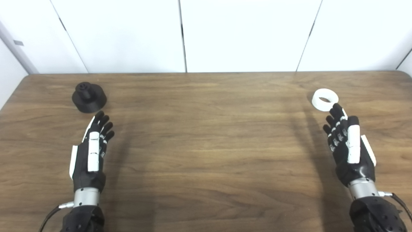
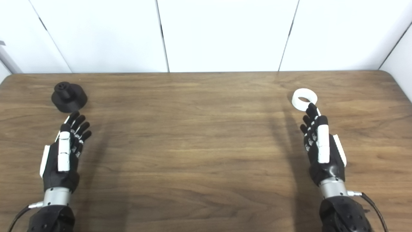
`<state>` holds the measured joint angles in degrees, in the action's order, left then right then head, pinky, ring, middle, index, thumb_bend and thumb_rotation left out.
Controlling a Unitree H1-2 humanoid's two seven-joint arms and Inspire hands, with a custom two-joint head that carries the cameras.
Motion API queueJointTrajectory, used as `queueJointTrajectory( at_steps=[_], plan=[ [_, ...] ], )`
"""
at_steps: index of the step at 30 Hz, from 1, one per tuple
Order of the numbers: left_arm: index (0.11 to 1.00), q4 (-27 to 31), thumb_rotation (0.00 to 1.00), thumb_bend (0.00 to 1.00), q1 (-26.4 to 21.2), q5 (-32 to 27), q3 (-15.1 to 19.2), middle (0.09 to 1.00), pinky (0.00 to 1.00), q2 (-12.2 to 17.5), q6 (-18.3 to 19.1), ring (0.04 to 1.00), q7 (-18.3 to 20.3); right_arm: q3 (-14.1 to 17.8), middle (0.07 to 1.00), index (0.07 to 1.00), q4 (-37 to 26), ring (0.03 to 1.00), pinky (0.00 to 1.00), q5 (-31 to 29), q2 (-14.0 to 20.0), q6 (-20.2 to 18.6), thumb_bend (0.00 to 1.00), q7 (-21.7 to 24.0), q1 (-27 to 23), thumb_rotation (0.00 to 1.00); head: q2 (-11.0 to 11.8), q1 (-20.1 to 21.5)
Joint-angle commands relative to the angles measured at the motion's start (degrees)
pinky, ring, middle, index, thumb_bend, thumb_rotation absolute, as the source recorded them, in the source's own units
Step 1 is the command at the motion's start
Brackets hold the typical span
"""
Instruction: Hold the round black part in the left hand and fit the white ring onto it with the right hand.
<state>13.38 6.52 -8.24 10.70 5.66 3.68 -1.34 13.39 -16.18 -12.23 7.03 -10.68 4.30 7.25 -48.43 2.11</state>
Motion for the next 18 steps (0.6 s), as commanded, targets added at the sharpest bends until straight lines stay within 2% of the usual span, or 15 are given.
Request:
queueJointTrajectory(
  at_steps=[1, 14, 18],
  plan=[
    [0.925, 2.6, 0.89, 0.62, -1.2, 0.6, -0.1, 0.926, 0.91, 0.4, -0.7, 0.914, 0.0, 0.3, 1.0, 0.981, -2.2, 1.0, 1.0, -0.4, 1.5, 1.5, 0.61, 0.2, -0.4, 1.0, 0.1, 0.0],
    [0.928, 2.7, 0.89, 0.64, -1.3, 1.1, -0.3, 0.934, 0.92, 0.3, -0.4, 0.929, 0.0, 0.4, 1.0, 0.977, -2.3, 1.0, 1.0, -0.4, 1.7, 1.5, 0.62, 0.1, -0.3, 1.0, 0.4, -0.7],
    [0.923, 2.7, 0.89, 0.64, -1.1, 1.5, -0.5, 0.931, 0.92, -0.3, -0.5, 0.924, -0.3, 0.8, 1.0, 0.974, -1.7, 1.0, 1.0, -0.6, 2.1, 1.8, 0.63, 0.3, -0.3, 1.0, 1.0, -3.5]
  ],
)
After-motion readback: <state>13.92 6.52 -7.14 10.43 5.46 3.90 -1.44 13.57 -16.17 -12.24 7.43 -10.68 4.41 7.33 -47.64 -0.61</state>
